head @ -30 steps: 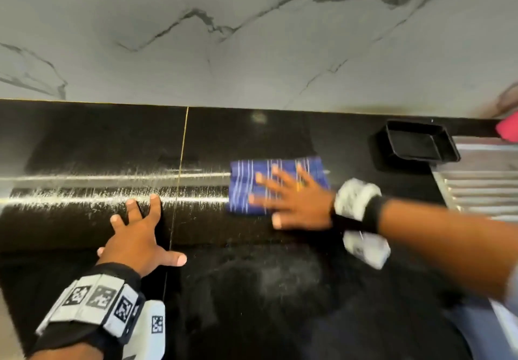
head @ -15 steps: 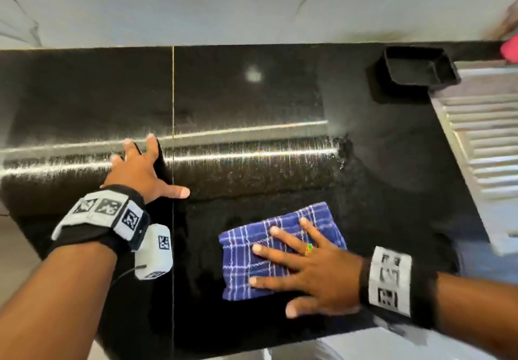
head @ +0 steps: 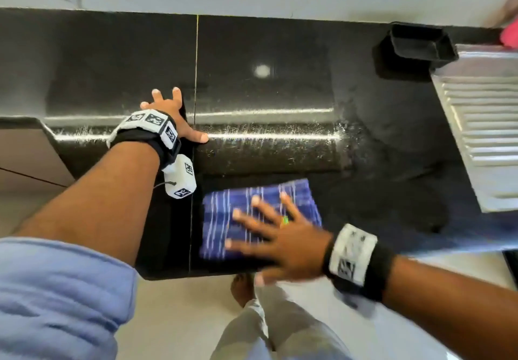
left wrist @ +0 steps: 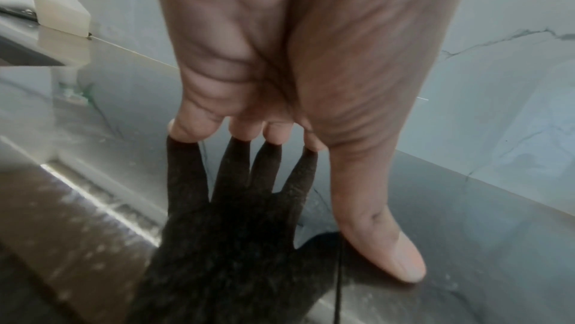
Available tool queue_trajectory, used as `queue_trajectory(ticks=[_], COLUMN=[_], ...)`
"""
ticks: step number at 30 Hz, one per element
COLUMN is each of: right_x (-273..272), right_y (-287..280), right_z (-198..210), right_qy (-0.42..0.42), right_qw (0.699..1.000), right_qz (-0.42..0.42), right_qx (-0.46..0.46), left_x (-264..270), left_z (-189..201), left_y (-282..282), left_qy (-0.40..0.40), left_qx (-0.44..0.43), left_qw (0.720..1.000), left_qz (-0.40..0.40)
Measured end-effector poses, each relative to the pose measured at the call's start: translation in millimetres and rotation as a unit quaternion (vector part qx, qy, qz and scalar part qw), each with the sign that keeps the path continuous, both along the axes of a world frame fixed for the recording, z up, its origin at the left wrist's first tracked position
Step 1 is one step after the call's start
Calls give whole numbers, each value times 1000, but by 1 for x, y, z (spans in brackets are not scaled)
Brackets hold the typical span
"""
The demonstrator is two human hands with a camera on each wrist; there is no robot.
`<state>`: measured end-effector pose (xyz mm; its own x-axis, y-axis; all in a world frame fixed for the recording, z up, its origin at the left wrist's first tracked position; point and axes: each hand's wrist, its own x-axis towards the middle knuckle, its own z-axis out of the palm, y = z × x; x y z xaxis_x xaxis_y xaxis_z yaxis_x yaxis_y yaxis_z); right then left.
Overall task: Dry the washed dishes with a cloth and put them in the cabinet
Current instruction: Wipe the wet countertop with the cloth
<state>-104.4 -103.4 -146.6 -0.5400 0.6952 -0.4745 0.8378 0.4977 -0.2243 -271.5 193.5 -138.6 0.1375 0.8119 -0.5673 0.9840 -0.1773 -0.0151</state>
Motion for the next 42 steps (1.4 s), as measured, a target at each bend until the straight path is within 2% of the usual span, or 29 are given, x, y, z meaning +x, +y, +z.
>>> queue_trajectory(ticks=[1,3,5,8,10,13,16,18,20,24,27,29,32,34,35,37,39,42], right_x=[1,21,55,116,124,78,33,40,66,147,182,173,146,146,154,172,191,237], right_y=[-19,-17,30,105,104,27,-68,-96,-78,31,81,61,-11,-45,-44,-9,54,188], right_z=[-1,-5,-10,-10,-10,-11,-6,-10,-12,-16,-10,-7,0,4,7,9,2,-12], right_qy=[7,6,-25,-65,-71,-59,-5,7,11,-21,-46,-47,0,-19,-42,-19,7,-15], right_qw=[1000,1000,997,971,963,974,991,995,995,973,967,971,985,994,995,998,993,981], right_qz=[20,25,-62,-228,-261,-218,-126,-94,-84,-229,-249,-236,-171,-100,-88,-55,-116,-189], right_qx=[2,5,44,29,20,28,36,44,49,33,6,-5,-1,29,33,33,-24,46], left_x=[0,1,9,26,43,69,89,102,114,131,143,154,170,180,184,189,191,193], left_z=[0,3,10,22,28,36,33,29,24,16,13,13,14,13,13,10,6,-3], left_y=[-2,-10,-20,-37,-48,-63,-72,-77,-79,-82,-81,-75,-57,-43,-36,-23,-16,-18], left_qy=[2,4,11,11,-20,-81,-108,-107,-115,-124,-124,-135,-129,-122,-119,-117,-120,-125], left_qx=[4,14,32,94,164,212,157,118,103,100,105,109,98,88,82,76,91,130], left_qw=[1000,1000,999,994,982,967,973,977,977,978,979,979,983,985,986,988,987,982], left_qz=[-3,-13,-24,-53,-89,-113,-129,-143,-147,-138,-125,-103,-89,-90,-85,-68,-60,-48])
